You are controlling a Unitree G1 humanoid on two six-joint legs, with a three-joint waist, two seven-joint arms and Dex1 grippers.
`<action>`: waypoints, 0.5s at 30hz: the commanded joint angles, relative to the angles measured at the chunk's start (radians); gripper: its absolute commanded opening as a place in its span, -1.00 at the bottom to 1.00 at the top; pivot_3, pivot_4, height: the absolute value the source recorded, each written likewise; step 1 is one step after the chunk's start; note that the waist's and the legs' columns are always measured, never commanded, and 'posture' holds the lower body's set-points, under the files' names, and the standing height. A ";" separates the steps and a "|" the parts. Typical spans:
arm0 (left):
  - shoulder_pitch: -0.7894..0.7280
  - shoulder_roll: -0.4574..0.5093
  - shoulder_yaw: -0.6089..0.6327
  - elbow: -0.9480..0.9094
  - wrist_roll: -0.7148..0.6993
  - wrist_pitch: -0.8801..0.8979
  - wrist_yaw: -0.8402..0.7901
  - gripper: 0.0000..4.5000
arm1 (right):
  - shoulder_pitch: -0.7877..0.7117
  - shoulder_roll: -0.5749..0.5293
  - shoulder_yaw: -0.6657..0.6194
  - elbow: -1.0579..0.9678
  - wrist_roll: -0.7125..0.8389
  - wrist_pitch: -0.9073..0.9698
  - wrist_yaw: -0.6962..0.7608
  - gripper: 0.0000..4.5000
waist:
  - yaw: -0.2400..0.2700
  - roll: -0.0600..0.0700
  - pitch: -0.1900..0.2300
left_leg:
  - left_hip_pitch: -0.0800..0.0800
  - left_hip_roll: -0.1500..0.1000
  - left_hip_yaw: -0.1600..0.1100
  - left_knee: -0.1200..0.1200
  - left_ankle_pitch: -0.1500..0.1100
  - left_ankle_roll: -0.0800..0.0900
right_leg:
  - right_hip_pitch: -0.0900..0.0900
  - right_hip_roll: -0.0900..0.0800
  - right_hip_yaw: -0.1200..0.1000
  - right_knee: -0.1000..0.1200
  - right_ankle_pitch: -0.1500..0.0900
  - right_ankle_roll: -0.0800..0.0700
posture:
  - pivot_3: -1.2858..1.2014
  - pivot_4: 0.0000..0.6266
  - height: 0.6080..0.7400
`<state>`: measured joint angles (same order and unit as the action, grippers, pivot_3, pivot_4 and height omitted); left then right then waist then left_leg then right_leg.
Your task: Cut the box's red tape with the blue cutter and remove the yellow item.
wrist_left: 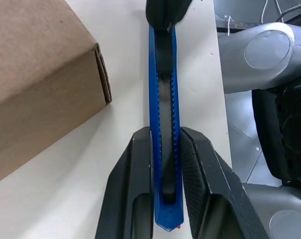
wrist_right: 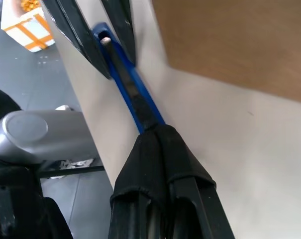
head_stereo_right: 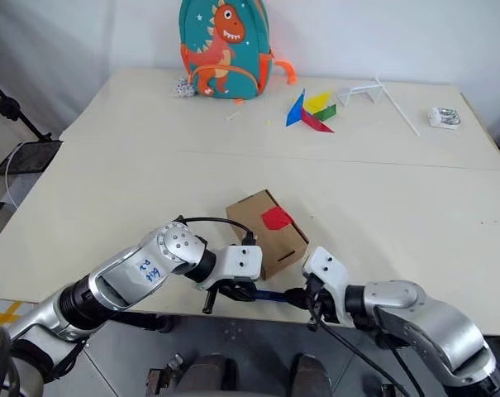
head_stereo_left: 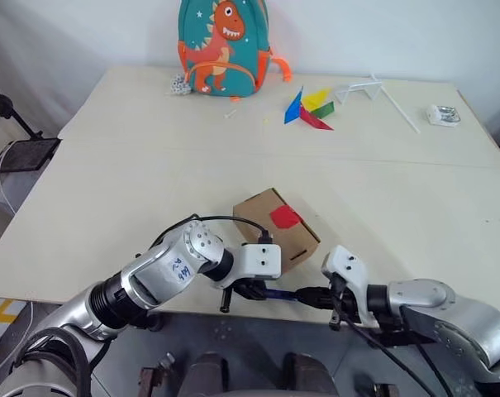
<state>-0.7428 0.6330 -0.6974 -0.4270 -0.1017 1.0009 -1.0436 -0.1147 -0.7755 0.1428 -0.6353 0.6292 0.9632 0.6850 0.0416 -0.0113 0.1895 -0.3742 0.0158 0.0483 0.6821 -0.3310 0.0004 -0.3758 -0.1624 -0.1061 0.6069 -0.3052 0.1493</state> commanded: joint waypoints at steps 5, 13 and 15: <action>-0.004 0.002 -0.033 -0.010 -0.005 0.010 -0.010 -0.80 | -0.058 0.046 0.090 0.034 -0.034 -0.006 0.008 -0.99 | -0.007 0.000 0.000 | 0.000 0.000 0.000 0.000 0.000 0.000 | 0.000 0.000 0.000 0.000 0.000 0.000 | 0.03 -0.52 1.00; -0.003 0.006 -0.031 -0.012 -0.004 0.008 -0.008 -0.80 | -0.076 0.070 0.112 0.048 -0.051 -0.005 0.014 -0.99 | -0.015 -0.001 -0.001 | 0.001 0.000 0.000 0.000 0.000 0.000 | 0.000 0.000 0.000 0.001 0.000 0.000 | 0.03 -0.52 1.00; 0.000 0.010 -0.031 -0.013 -0.001 0.000 -0.008 -0.80 | -0.068 0.063 0.101 0.043 -0.047 -0.005 0.018 -0.99 | -0.015 -0.001 -0.001 | 0.001 0.000 0.000 0.000 0.000 0.000 | 0.000 0.000 0.000 0.001 0.000 0.000 | 0.03 -0.52 1.00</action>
<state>-0.7488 0.6409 -0.6989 -0.4267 -0.1018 1.0033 -1.0487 -0.1937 -0.7129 0.2292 -0.5929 0.5858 0.9549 0.6999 0.0267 -0.0122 0.1890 -0.3733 0.0158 0.0482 0.6822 -0.3309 0.0003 -0.3754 -0.1625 -0.1058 0.6081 -0.3052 0.1493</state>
